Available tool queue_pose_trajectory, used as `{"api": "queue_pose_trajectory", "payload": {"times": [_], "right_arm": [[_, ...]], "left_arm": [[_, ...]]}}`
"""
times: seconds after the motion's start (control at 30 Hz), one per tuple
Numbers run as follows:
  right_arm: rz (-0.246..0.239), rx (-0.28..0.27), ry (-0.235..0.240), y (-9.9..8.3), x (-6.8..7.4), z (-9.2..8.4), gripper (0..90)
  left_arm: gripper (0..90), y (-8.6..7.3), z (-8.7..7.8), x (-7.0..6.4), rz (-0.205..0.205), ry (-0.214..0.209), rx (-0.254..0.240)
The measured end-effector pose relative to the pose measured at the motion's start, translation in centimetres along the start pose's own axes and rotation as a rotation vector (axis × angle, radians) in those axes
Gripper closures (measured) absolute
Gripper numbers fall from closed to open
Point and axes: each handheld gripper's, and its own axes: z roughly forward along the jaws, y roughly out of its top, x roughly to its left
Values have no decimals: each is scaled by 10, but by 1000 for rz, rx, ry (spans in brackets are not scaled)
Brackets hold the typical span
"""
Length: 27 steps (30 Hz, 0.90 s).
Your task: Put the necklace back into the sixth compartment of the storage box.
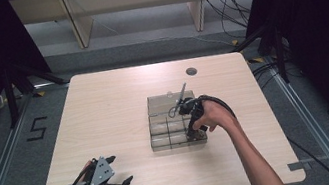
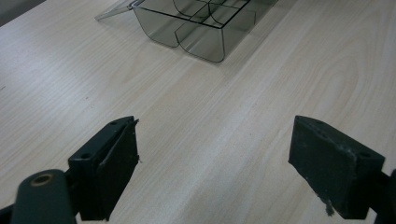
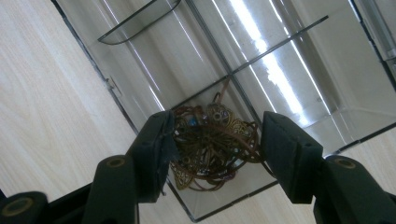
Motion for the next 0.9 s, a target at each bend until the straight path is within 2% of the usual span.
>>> {"api": "queue_pose_trajectory", "payload": {"times": [0.03,0.07,0.13,0.23,0.27,0.37,0.4,0.47,0.5,0.6,0.67,0.73,0.9], "right_arm": [[0,0,0,0,0,0,449],[-9,-6,1,0,-1,3,449],[10,-1,0,0,-1,3,449],[1,-5,13,-1,-3,7,448],[26,-7,29,-1,-3,9,446],[10,-9,24,-2,-5,9,442],[36,-1,29,-2,-4,8,437],[24,-37,34,-2,-6,5,385],[52,-39,34,-3,-4,3,371],[81,-68,36,-3,-3,0,364],[61,-93,29,-6,-5,-5,363],[74,-108,20,-7,-5,-6,359],[66,-146,9,-12,-5,-14,346]], "left_arm": [[151,0,0,0,4,-1,0],[151,0,0,-1,-12,0,-1],[151,0,0,-1,-13,2,-5],[151,0,0,-1,-8,4,0],[151,0,0,-1,-8,4,0],[151,0,1,-1,-11,3,-2],[151,0,0,-1,-7,2,1],[151,0,0,-1,-8,2,1],[151,0,0,-1,-8,2,1],[151,0,0,-1,-8,1,1],[151,0,0,-1,-6,1,3],[151,0,1,-1,-9,-3,4],[151,0,1,-1,-6,2,4]]}}
